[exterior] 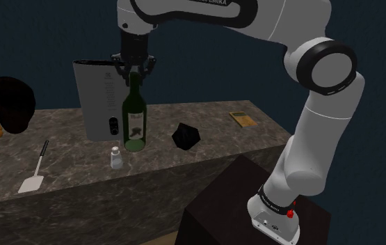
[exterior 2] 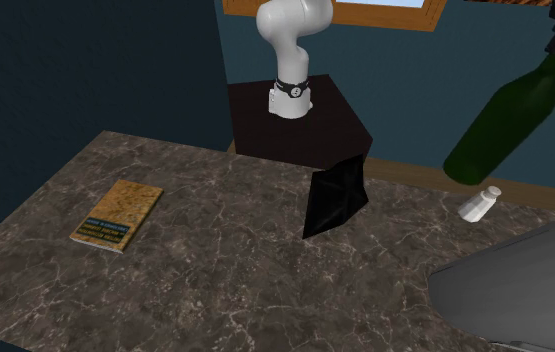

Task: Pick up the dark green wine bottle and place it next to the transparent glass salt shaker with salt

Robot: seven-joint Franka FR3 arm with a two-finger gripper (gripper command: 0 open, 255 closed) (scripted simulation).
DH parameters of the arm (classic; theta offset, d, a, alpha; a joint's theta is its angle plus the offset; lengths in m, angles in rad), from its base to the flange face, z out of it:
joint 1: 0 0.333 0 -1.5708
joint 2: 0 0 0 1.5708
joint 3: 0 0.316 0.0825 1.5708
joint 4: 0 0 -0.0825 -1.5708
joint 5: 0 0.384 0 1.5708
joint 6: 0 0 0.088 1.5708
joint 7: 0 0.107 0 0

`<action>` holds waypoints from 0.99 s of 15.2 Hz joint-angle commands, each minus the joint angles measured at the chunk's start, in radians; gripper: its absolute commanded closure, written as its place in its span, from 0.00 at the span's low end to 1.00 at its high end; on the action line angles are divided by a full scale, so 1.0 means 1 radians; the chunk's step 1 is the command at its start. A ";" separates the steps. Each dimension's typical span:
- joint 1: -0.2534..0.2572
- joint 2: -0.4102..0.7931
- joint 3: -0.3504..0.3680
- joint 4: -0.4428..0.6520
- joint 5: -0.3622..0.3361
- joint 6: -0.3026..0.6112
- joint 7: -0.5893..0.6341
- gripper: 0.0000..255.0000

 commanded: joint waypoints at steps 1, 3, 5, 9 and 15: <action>-0.002 -0.009 -0.001 -0.041 0.002 0.033 0.001 1.00; -0.004 -0.014 -0.001 -0.075 0.003 0.062 0.002 1.00; -0.005 -0.018 -0.002 -0.107 0.004 0.090 0.003 1.00; -0.007 -0.023 -0.003 -0.167 0.004 0.146 0.006 1.00; -0.009 -0.023 -0.004 -0.248 0.002 0.226 0.012 1.00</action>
